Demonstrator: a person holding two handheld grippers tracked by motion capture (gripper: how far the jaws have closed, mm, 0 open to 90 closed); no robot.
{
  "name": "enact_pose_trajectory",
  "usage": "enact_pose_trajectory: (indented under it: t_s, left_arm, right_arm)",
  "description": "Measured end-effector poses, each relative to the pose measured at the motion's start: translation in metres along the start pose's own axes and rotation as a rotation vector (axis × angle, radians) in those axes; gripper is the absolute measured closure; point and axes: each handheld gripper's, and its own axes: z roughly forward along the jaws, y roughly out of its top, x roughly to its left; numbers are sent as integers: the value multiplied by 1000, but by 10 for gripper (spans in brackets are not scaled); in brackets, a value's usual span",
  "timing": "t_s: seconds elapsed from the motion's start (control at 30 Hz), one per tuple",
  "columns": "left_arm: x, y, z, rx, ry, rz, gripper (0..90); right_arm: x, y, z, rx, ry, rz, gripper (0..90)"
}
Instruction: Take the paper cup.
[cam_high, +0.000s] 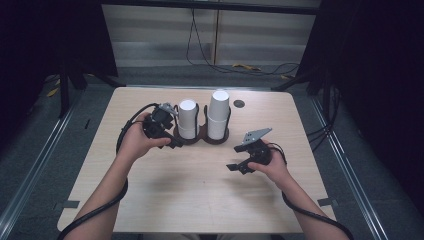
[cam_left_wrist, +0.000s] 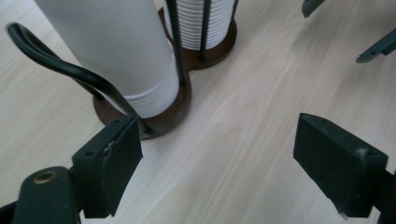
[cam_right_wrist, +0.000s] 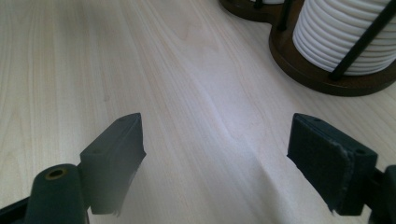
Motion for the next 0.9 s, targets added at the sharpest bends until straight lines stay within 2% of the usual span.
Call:
enact_pose_trajectory:
  t_s: [0.03,0.1,0.17,0.23,0.33,0.4,0.53,0.57,0.73,0.77,0.9]
  left_arm:
    - [2,2,-1,-1,0,-15,152]
    - [6,6,-4,15,8,5,152]
    - [14,13,-7,29,40,8,153]
    - [16,15,-7,35,42,2,154]
    - [22,24,-8,50,38,14,154]
    - [26,29,-8,45,47,-7,155]
    - [33,39,-4,61,36,-6,154]
    - [36,44,-2,57,19,-11,154]
    - [38,55,-3,39,19,-12,154]
    - [38,59,-1,54,25,-8,154]
    - [40,64,0,58,25,-15,158]
  right_arm:
    - [1,0,3,-4,6,1,180]
    - [1,0,4,-6,10,4,180]
    - [5,3,10,4,8,-3,181]
    - [9,5,16,9,12,-11,183]
    - [13,9,21,12,23,-30,199]
    - [15,15,25,16,23,-47,205]
    - [13,25,34,-3,24,-32,203]
    - [11,29,39,-9,17,-22,204]
    - [6,36,48,-26,6,-3,214]
    - [5,40,55,-32,-10,1,212]
    - [4,46,64,-60,-11,21,212]
